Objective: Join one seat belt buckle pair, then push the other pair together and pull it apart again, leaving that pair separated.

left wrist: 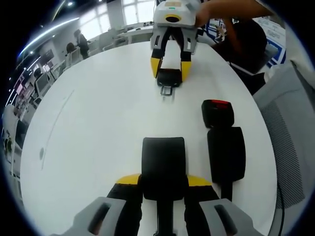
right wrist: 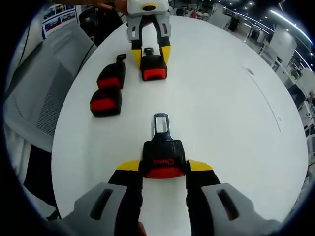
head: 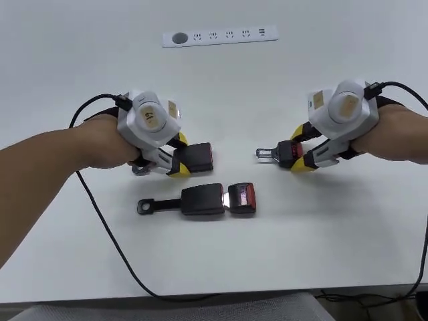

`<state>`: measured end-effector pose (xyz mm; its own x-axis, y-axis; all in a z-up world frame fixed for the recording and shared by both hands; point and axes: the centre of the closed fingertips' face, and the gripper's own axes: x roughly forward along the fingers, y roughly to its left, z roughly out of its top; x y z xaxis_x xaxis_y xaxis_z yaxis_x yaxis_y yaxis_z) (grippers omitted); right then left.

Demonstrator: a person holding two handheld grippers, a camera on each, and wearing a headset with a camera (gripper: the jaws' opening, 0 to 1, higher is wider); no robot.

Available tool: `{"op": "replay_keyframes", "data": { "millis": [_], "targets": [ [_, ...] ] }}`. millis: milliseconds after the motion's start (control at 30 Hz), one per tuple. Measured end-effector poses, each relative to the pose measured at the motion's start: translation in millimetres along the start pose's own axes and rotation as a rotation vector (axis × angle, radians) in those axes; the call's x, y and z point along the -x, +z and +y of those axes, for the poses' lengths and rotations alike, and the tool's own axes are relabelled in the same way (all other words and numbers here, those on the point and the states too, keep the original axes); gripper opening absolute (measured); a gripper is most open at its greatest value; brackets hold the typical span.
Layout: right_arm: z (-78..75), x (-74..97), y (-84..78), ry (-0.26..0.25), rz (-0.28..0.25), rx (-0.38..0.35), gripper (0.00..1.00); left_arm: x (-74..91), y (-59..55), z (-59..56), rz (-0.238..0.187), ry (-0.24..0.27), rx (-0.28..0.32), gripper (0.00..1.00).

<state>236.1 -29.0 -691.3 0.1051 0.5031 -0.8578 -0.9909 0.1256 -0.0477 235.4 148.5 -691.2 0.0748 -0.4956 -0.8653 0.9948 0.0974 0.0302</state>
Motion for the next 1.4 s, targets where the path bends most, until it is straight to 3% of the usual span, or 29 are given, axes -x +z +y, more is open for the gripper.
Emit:
{"op": "replay_keyframes", "data": {
  "millis": [400,733,1400],
  "targets": [
    [6.8,-20.6,38.6,0.005,-0.048,0.011,0.33,0.1,-0.7,0.5,-0.005,-0.002,0.003,0.33],
    [7.6,-32.9,58.4,-0.004,-0.058,0.002,0.33,0.4,-0.7,-0.4,-0.003,-0.004,-0.007,0.33],
    [9.2,-42.0,71.4,0.010,-0.032,0.066,0.33,1.5,0.4,-1.5,0.003,-0.005,-0.017,0.33]
  ]
}}
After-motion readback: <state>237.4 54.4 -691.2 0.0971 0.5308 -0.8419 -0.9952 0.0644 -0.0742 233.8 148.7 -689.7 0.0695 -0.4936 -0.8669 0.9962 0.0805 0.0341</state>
